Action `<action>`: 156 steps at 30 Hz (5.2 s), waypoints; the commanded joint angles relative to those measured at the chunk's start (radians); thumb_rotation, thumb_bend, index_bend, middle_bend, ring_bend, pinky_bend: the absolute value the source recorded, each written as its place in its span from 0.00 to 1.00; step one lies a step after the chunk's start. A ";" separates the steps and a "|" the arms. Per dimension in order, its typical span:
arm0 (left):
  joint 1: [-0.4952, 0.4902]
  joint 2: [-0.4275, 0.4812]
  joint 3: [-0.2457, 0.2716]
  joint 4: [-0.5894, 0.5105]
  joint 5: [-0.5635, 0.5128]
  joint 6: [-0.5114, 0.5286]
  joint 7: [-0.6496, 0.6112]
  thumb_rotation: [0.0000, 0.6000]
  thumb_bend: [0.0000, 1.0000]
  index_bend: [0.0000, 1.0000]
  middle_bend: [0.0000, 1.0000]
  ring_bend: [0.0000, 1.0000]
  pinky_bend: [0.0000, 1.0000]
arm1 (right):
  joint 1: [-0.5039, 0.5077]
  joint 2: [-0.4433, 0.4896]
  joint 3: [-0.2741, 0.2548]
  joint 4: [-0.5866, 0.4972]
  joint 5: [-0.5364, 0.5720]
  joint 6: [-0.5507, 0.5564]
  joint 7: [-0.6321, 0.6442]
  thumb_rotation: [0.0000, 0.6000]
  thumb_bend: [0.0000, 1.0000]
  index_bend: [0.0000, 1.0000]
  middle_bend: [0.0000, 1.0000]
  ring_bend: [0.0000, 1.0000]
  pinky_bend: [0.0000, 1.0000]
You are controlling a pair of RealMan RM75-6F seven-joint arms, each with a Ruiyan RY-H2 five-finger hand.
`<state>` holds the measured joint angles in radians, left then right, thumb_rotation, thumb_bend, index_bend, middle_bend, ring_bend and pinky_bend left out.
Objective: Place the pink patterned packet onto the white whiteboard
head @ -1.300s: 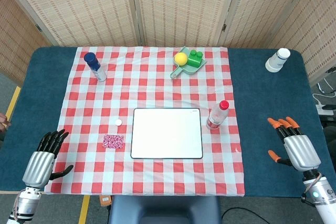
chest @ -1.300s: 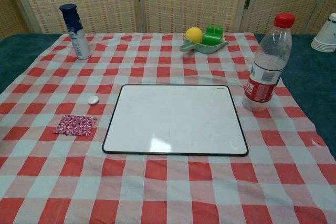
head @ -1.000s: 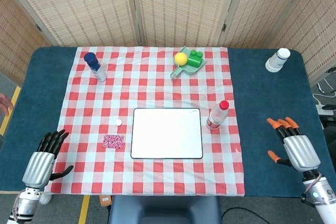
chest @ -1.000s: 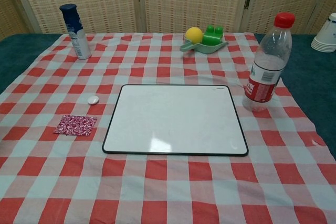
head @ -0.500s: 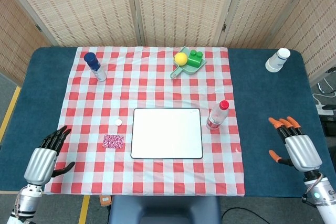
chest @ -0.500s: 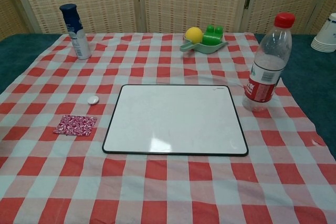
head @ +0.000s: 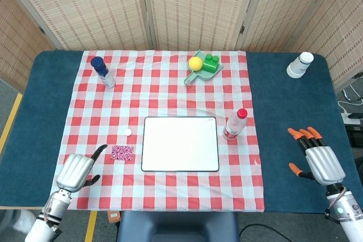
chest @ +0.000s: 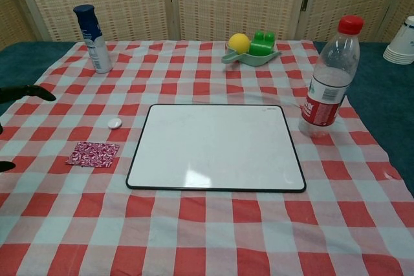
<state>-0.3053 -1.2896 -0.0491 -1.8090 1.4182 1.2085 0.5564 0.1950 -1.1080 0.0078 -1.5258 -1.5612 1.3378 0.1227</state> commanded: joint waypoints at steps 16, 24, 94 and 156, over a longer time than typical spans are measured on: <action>-0.208 -0.282 -0.118 -0.049 -0.545 0.005 0.455 1.00 0.22 0.29 1.00 1.00 1.00 | 0.000 0.017 -0.006 0.000 -0.017 0.009 0.041 1.00 0.21 0.04 0.14 0.03 0.07; -0.250 -0.341 -0.105 0.047 -0.556 0.015 0.444 1.00 0.24 0.30 1.00 1.00 1.00 | -0.004 0.026 -0.006 0.001 -0.023 0.021 0.062 1.00 0.21 0.04 0.14 0.03 0.07; -0.388 -0.328 -0.084 0.146 -0.624 -0.003 0.437 1.00 0.25 0.40 1.00 1.00 1.00 | -0.001 0.022 0.004 0.011 -0.006 0.015 0.068 1.00 0.21 0.04 0.14 0.03 0.07; -0.644 -0.468 -0.164 0.410 -0.856 -0.063 0.482 1.00 0.23 0.40 1.00 1.00 1.00 | 0.019 0.027 0.003 0.032 -0.001 -0.023 0.105 1.00 0.21 0.04 0.14 0.03 0.07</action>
<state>-0.9612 -1.7676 -0.2255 -1.3948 0.5529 1.1464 1.0540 0.2113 -1.0794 0.0128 -1.4934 -1.5596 1.3176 0.2310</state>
